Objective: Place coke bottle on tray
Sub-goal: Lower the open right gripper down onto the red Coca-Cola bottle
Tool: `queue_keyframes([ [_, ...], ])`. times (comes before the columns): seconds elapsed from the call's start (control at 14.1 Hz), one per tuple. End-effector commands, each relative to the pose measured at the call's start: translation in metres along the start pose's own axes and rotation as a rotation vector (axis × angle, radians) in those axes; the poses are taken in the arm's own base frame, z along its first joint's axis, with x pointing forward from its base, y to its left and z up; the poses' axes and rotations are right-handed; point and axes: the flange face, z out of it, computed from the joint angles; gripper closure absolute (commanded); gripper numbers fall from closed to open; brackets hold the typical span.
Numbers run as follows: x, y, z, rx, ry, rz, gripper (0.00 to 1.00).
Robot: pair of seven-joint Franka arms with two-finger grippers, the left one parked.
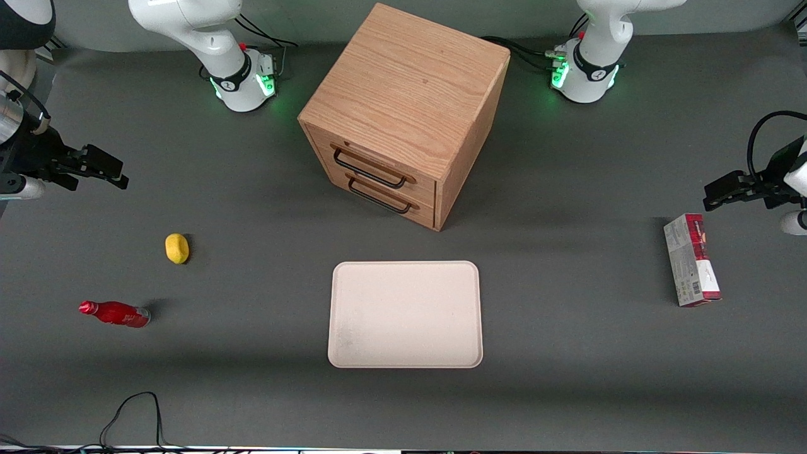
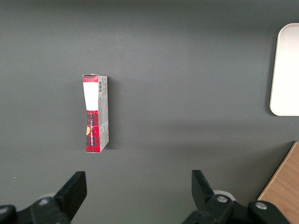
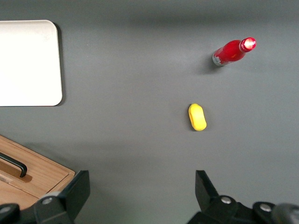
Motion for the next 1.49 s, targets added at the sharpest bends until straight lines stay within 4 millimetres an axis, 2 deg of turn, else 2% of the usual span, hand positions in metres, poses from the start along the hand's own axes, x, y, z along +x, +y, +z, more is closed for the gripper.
queue_keyframes([
  [0.0, -0.003, -0.002, -0.003, -0.026, 0.006, 0.014, 0.0],
  [0.14, -0.003, -0.002, 0.006, -0.027, -0.011, 0.007, 0.0],
  [0.21, -0.003, 0.001, 0.015, -0.029, -0.02, 0.007, 0.0],
  [0.28, 0.001, 0.006, 0.016, -0.034, -0.009, 0.012, 0.0],
  [0.42, 0.023, 0.034, 0.027, -0.062, 0.039, 0.026, 0.0],
  [0.57, 0.059, 0.063, 0.037, -0.081, 0.07, -0.006, 0.0],
  [0.71, 0.087, 0.081, 0.053, -0.088, 0.058, -0.036, 0.0],
  [0.92, 0.109, 0.109, 0.079, 0.0, 0.062, -0.091, 0.0],
  [1.13, 0.129, 0.134, 0.119, -0.026, 0.074, -0.124, 0.0],
  [1.27, 0.14, 0.165, 0.162, -0.034, 0.064, -0.169, 0.0],
  [1.42, 0.15, 0.182, 0.205, 0.009, 0.085, -0.174, 0.0],
])
